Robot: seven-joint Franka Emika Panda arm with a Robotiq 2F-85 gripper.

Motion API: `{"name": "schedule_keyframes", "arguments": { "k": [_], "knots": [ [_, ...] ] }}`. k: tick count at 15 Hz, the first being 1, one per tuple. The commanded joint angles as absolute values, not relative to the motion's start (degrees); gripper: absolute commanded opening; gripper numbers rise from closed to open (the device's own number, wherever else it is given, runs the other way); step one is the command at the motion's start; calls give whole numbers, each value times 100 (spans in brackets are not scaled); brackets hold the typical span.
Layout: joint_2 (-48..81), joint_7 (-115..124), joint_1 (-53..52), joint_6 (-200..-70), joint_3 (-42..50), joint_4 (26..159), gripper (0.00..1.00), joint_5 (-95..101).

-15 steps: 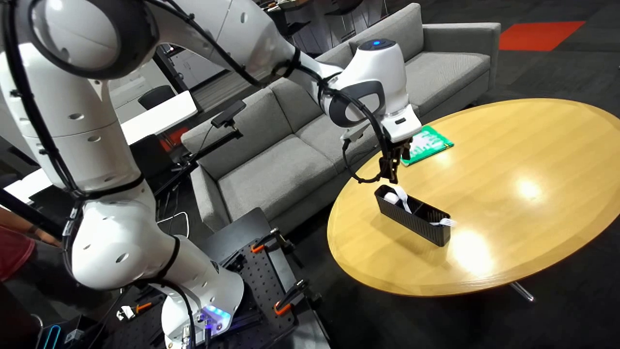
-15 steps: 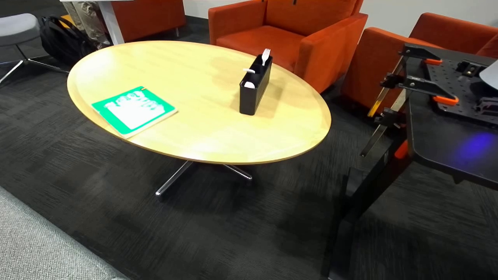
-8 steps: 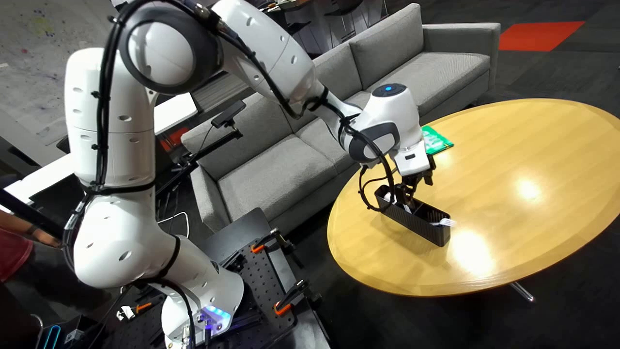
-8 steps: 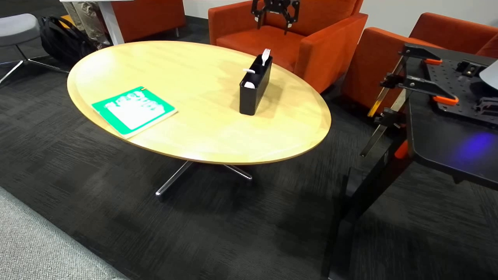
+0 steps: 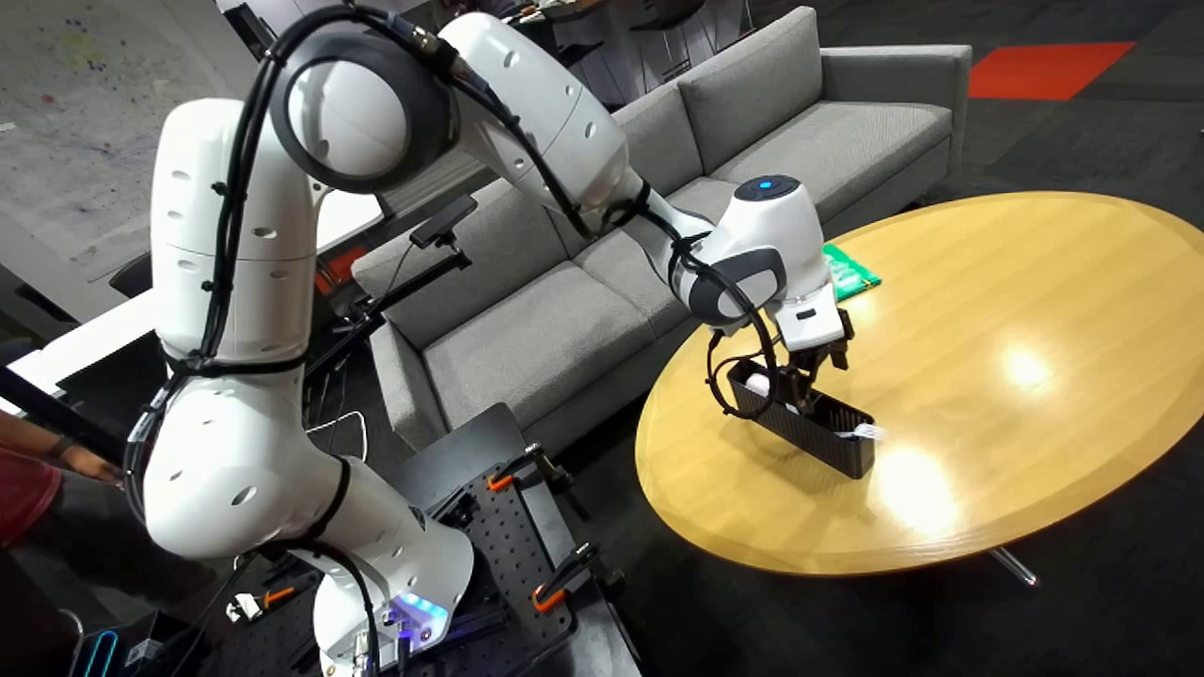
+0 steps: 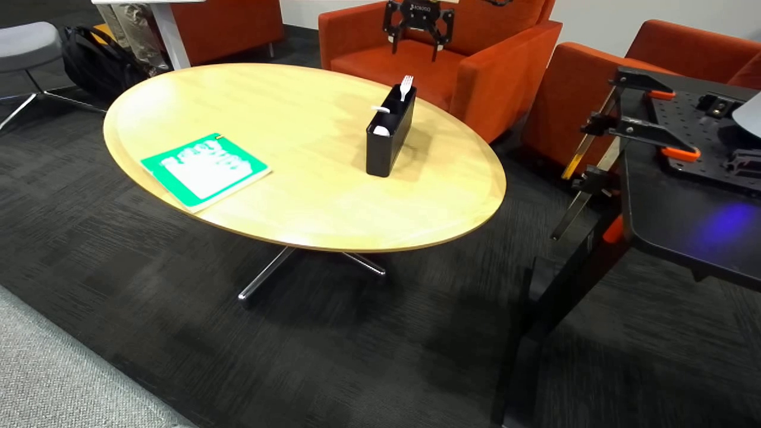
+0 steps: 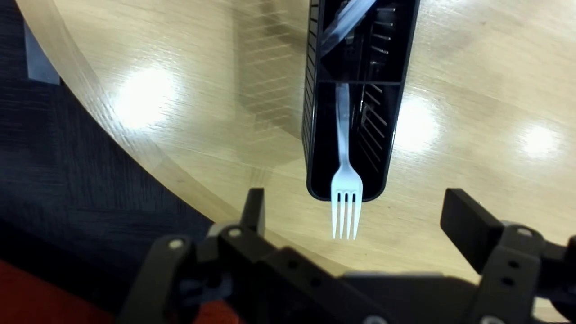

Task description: Remove the fork from the cutlery box

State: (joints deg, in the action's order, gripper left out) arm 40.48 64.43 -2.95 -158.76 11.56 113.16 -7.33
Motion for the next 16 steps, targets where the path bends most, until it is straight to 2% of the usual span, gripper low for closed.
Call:
{"name": "schedule_keyframes", "arguments": {
  "k": [1, 4, 5, 7, 9, 11, 13, 14, 15, 16],
  "knots": [
    [4238, 6589, -529, -15837, 1359, 11147, 74, -746],
    [4388, 6577, -576, -15879, 1401, 11050, 49, -765],
    [4459, 6578, -585, -15900, 1416, 10998, 46, -767],
    [4621, 6587, -596, -15937, 1450, 10871, 46, -771],
    [4817, 6603, -598, -15945, 1481, 10684, 55, -773],
    [5015, 6621, -623, -15949, 1525, 10494, 59, -764],
    [5178, 6660, -656, -15951, 1574, 10335, 48, -771],
    [5245, 6666, -662, -15942, 1588, 10262, 48, -776],
    [5306, 6685, -683, -15952, 1617, 10201, 41, -777],
    [5360, 6694, -692, -15959, 1634, 10147, 44, -781]
  ]
}}
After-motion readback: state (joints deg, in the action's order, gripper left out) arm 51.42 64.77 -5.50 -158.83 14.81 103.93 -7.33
